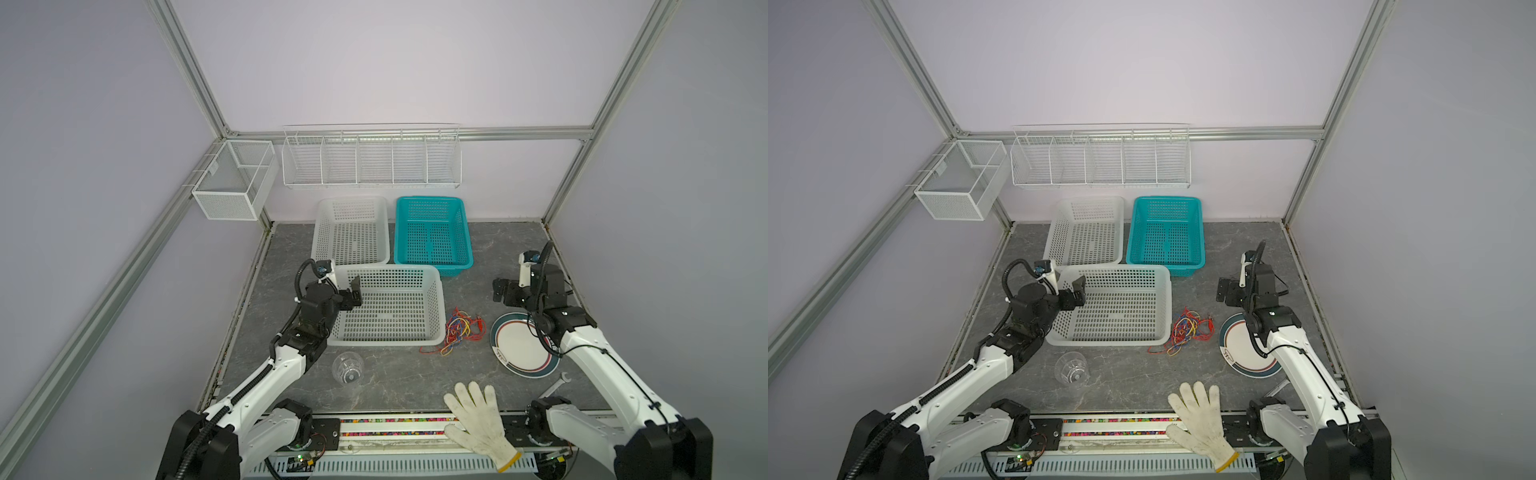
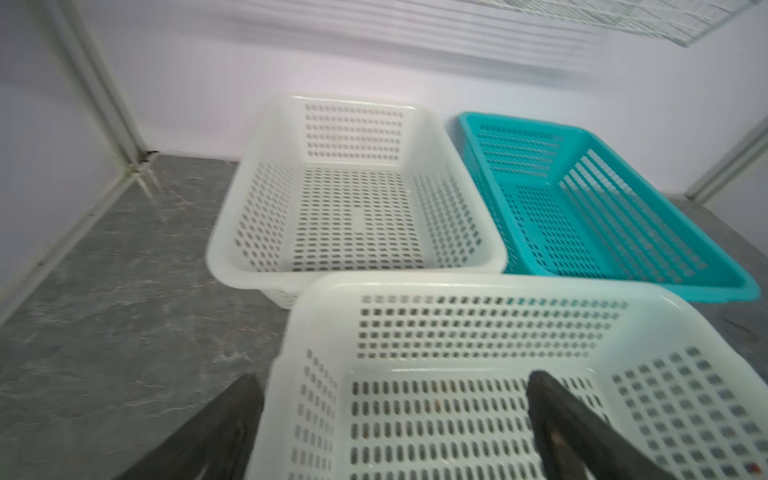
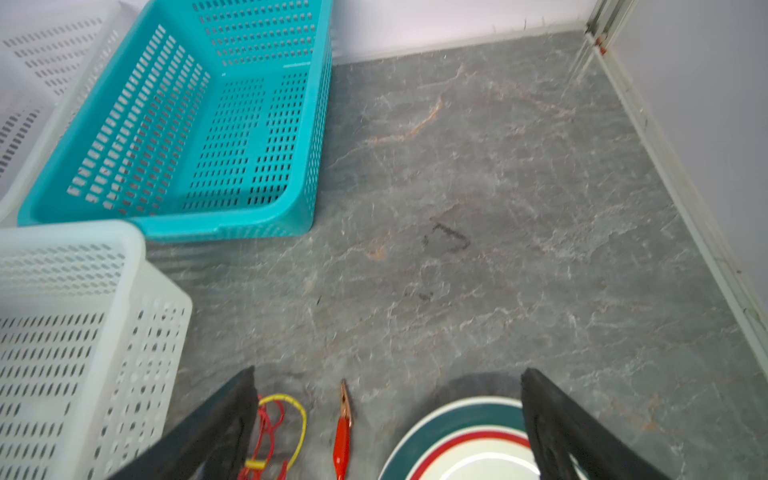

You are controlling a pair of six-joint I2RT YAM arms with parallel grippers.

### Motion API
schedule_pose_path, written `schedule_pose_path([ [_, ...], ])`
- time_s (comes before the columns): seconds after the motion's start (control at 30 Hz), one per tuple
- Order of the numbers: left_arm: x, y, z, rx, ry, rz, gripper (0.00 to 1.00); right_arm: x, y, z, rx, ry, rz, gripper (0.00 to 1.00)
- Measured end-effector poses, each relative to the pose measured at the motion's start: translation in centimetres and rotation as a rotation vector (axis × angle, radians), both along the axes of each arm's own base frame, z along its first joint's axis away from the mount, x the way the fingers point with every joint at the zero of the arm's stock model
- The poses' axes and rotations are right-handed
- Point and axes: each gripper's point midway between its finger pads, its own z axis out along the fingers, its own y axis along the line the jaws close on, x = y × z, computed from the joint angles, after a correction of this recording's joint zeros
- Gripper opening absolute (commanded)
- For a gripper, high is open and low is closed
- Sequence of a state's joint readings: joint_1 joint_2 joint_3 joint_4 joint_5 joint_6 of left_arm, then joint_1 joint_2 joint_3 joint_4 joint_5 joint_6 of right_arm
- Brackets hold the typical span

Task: Untangle the cables
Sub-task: 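Move the right gripper over the wire tangle while the left gripper advances toward it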

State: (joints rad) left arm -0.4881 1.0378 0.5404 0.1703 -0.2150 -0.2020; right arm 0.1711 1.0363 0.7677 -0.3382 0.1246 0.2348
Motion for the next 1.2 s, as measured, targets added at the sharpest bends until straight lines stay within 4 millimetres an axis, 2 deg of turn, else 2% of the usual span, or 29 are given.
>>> schedule_pose_path([
  [0.2,-2.7,-6.2,0.4,0.009,0.020,-0.183,0.99,-4.0,0.3,-2.9,0.066,0.155,-0.012,0.88],
  [0.37,-3.9,-9.3,0.0,0.018,0.035,-0.262,0.99,-7.1,1.0,-6.5,0.117,0.275,-0.004,0.82],
  [0.43,-4.0,-10.1,-0.2,0.014,0.048,-0.276,0.99,-7.8,1.4,-7.3,0.131,0.303,0.008,0.81],
  [0.53,-3.7,-10.7,-0.2,-0.002,0.060,-0.279,0.99,-8.5,2.7,-7.3,0.152,0.304,0.060,0.80],
  [0.67,-3.5,-11.2,-0.1,-0.026,0.071,-0.282,0.99,-8.9,4.7,-5.8,0.178,0.250,0.150,0.75],
  [0.8,-3.4,-11.5,-0.2,-0.042,0.077,-0.285,0.99,-9.0,6.7,-4.4,0.195,0.217,0.237,0.61],
  [0.9,-3.4,-11.7,-0.3,-0.047,0.079,-0.289,0.99,-8.8,8.1,-3.7,0.197,0.214,0.286,0.55],
  [1.03,-3.5,-11.9,-0.1,-0.055,0.076,-0.296,0.99,-8.5,9.8,-3.8,0.191,0.228,0.336,0.53],
  [1.2,-3.4,-12.0,0.1,-0.057,0.074,-0.297,0.99,-8.5,11.5,-5.1,0.171,0.277,0.382,0.44],
])
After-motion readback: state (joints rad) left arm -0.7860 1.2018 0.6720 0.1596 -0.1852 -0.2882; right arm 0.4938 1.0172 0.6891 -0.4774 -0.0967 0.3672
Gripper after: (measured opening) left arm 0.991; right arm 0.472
